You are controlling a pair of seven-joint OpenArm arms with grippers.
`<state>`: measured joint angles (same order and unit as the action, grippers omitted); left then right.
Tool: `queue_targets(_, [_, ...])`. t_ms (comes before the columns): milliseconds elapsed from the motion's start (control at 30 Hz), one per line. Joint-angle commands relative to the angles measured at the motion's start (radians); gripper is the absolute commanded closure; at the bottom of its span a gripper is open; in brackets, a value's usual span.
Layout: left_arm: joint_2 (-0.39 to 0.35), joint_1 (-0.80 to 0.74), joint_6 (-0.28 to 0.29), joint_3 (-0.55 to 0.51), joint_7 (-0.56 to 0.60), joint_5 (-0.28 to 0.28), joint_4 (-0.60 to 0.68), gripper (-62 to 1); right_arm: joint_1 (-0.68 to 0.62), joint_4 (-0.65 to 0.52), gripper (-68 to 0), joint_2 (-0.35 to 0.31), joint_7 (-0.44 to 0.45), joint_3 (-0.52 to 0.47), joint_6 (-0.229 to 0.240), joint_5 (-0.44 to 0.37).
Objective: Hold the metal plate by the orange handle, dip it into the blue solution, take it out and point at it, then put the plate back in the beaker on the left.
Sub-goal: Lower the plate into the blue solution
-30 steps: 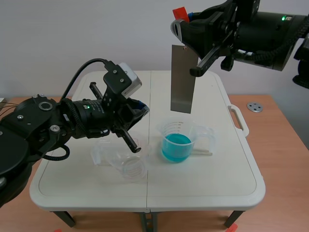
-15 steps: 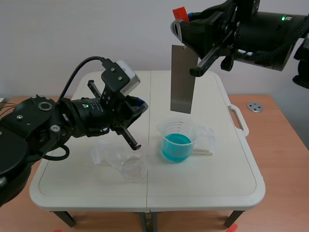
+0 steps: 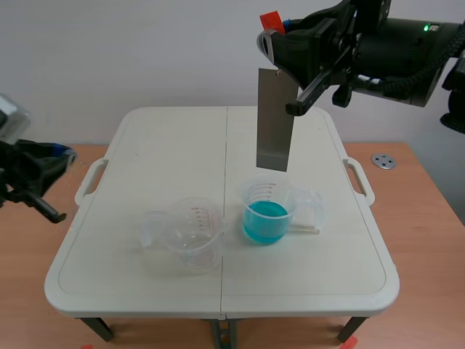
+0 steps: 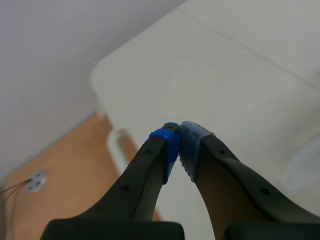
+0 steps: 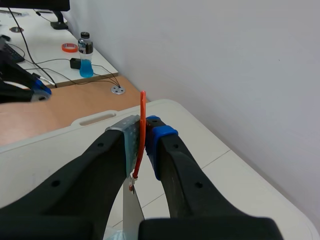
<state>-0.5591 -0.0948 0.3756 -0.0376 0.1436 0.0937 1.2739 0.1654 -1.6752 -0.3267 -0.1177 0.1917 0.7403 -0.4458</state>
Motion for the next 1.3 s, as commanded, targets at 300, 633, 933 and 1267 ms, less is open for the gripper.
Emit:
queue_targets(300, [-0.081,-0.455,0.0,-0.307,0.149,0.027,0.016,-1.5,0.018,0.045,-1.1,0.0,0.023,0.008,0.005,-0.018])
queue_targets(633, [-0.038,-0.765,0.003,-0.329,0.153,0.026,0.012,-1.5,0.018,0.142,-1.1,0.003,0.047,0.046,0.005,-0.018])
queue_targets(933, [0.047,-0.915,0.005,-0.273,0.145,0.003,-0.023,-1.5,0.018,0.234,-1.1,0.006,0.097,0.052,0.005,-0.018])
queue_targets(1267, [0.087,-0.93,0.009,-0.194,0.144,-0.012,-0.092,-1.5,0.018,0.359,-1.1,0.006,0.174,0.052,0.005,-0.018])
